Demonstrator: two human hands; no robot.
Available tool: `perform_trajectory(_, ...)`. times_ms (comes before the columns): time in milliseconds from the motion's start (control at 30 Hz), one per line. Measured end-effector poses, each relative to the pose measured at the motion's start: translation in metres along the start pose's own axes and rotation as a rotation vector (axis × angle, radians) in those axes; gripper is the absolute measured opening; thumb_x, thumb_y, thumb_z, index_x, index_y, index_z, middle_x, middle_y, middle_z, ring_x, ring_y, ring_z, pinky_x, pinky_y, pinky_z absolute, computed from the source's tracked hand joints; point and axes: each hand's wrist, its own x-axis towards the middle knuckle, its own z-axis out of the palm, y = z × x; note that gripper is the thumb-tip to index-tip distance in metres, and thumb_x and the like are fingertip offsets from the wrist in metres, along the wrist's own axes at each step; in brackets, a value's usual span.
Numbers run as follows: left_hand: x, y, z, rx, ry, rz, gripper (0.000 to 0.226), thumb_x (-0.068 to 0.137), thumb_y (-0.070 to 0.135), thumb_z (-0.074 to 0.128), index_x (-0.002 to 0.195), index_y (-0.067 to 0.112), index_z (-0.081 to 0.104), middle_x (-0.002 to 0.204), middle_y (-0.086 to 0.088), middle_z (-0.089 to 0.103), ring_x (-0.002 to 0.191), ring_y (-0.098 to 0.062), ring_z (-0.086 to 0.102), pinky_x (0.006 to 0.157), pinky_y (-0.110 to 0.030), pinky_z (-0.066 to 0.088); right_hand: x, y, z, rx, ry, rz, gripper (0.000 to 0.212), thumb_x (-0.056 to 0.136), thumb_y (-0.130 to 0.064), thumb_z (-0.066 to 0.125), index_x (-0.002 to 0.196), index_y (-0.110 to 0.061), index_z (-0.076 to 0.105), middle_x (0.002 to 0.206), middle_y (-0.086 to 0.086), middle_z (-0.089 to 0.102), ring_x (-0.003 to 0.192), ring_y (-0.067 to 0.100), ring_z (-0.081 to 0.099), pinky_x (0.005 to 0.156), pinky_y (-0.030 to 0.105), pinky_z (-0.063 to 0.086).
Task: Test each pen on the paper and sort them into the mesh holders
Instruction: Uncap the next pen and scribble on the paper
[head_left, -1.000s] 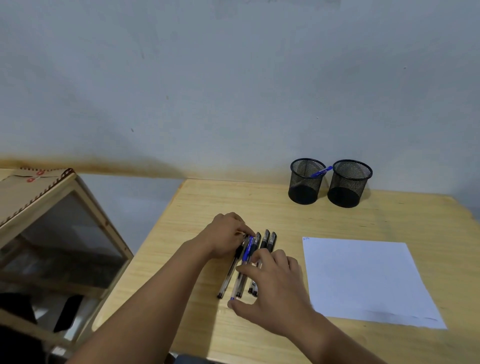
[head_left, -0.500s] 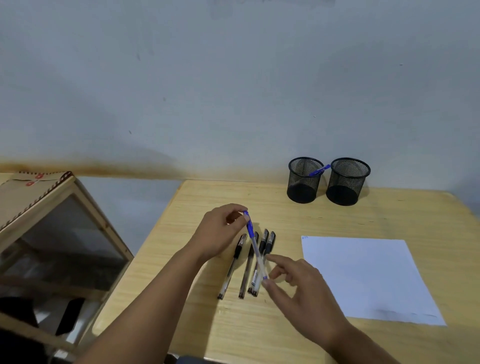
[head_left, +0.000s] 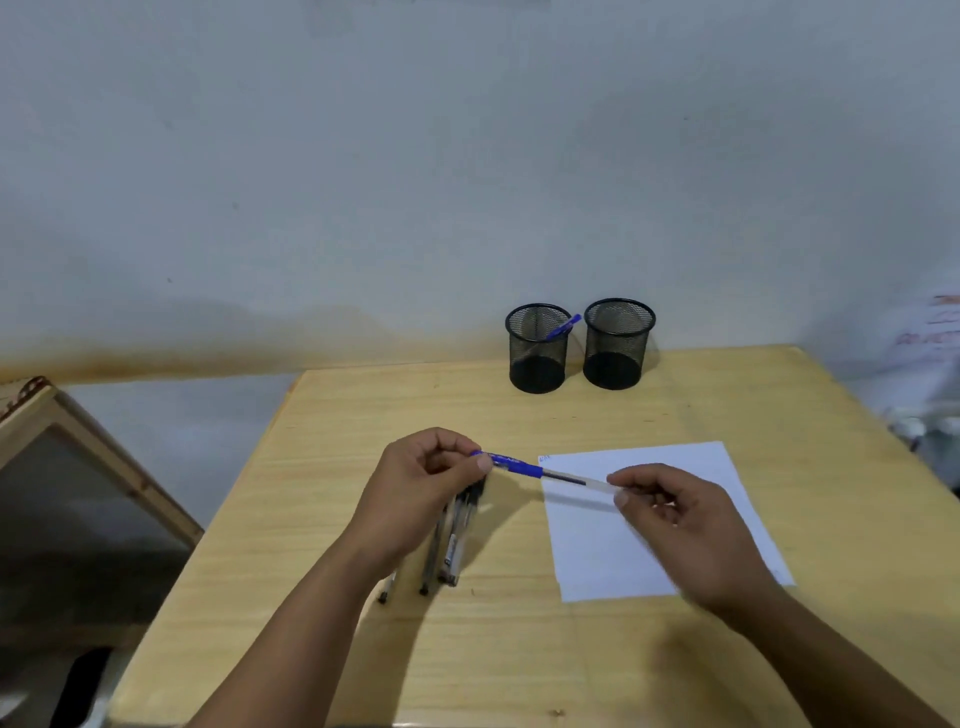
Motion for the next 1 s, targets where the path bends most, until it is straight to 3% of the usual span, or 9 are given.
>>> perform_trajectory(100,-0.005,-0.003,0.015,-0.034,-0.026,-0.015,0.01,0.082,0.022,0.078,0.086,0.015,0.072,0.082,-0.021,0.069,0.071,-0.017,0.059,0.069,-0.033,0.044,0.004,-0.002,-0.018,-0.127,-0.109,-0.04,0.019,0.087,-0.014,0.07,0.088,-0.033,0.075,0.088,-0.021,0.071,0.082,0.002,0.063,0.075,0.009,0.047)
perform_trajectory(233,-0.01,-0.004,0.033,-0.049,-0.007,-0.016,0.007,0.084,0.017,0.076,0.083,0.014,0.069,0.058,0.006,0.058,0.05,-0.005,0.043,0.052,-0.021,0.032,0.008,-0.007,-0.034,-0.299,-0.181,-0.097,0.017,0.088,-0.02,0.068,0.089,-0.036,0.074,0.089,-0.024,0.07,0.091,0.001,0.063,0.08,0.009,0.047)
perform_trajectory(433,-0.011,-0.005,0.046,-0.003,0.013,-0.025,0.009,0.084,0.022,0.077,0.08,0.025,0.07,0.074,-0.002,0.07,0.065,-0.009,0.055,0.061,-0.022,0.039,0.016,-0.015,-0.035,-0.535,-0.253,-0.208,0.022,0.085,-0.037,0.068,0.107,-0.038,0.07,0.096,-0.026,0.07,0.097,-0.011,0.059,0.079,0.006,0.041)
perform_trajectory(533,-0.012,-0.004,0.054,-0.01,0.005,-0.019,0.008,0.084,0.018,0.077,0.082,0.018,0.069,0.076,-0.011,0.07,0.063,-0.008,0.054,0.056,-0.013,0.039,0.02,-0.019,-0.022,-0.47,-0.241,-0.228,0.023,0.085,-0.037,0.07,0.108,-0.034,0.071,0.093,-0.023,0.071,0.093,-0.008,0.062,0.082,0.011,0.047)
perform_trajectory(667,-0.014,-0.002,0.061,-0.004,-0.016,-0.011,0.009,0.084,0.016,0.077,0.085,0.013,0.069,0.073,-0.006,0.069,0.061,-0.004,0.055,0.056,-0.011,0.039,0.021,-0.023,-0.01,-0.375,-0.284,-0.225,0.013,0.088,-0.029,0.068,0.099,-0.03,0.074,0.088,-0.02,0.073,0.087,-0.001,0.065,0.08,0.017,0.052)
perform_trajectory(833,-0.015,-0.005,0.061,-0.009,-0.045,-0.014,0.009,0.084,0.013,0.076,0.088,0.014,0.068,0.076,-0.003,0.068,0.069,-0.008,0.057,0.063,-0.015,0.045,0.021,-0.017,-0.003,-0.333,-0.3,-0.181,0.009,0.086,-0.022,0.065,0.087,-0.03,0.068,0.071,-0.032,0.063,0.062,0.001,0.059,0.057,0.012,0.043)
perform_trajectory(900,-0.015,-0.007,0.06,-0.001,-0.061,-0.007,0.01,0.083,0.012,0.076,0.091,0.016,0.071,0.078,-0.001,0.07,0.072,-0.01,0.061,0.068,-0.019,0.049,0.02,-0.014,-0.002,-0.316,-0.301,-0.171,0.006,0.087,-0.026,0.065,0.089,-0.031,0.069,0.072,-0.032,0.062,0.061,0.003,0.057,0.058,0.013,0.043)
perform_trajectory(1000,-0.015,-0.006,0.06,0.043,-0.091,0.022,0.013,0.084,0.012,0.075,0.094,0.019,0.076,0.085,-0.001,0.075,0.077,-0.009,0.066,0.072,-0.019,0.051,0.019,-0.011,0.0,-0.303,-0.304,-0.18,0.009,0.088,-0.033,0.064,0.093,-0.031,0.071,0.076,-0.021,0.069,0.068,0.007,0.063,0.067,0.03,0.055)
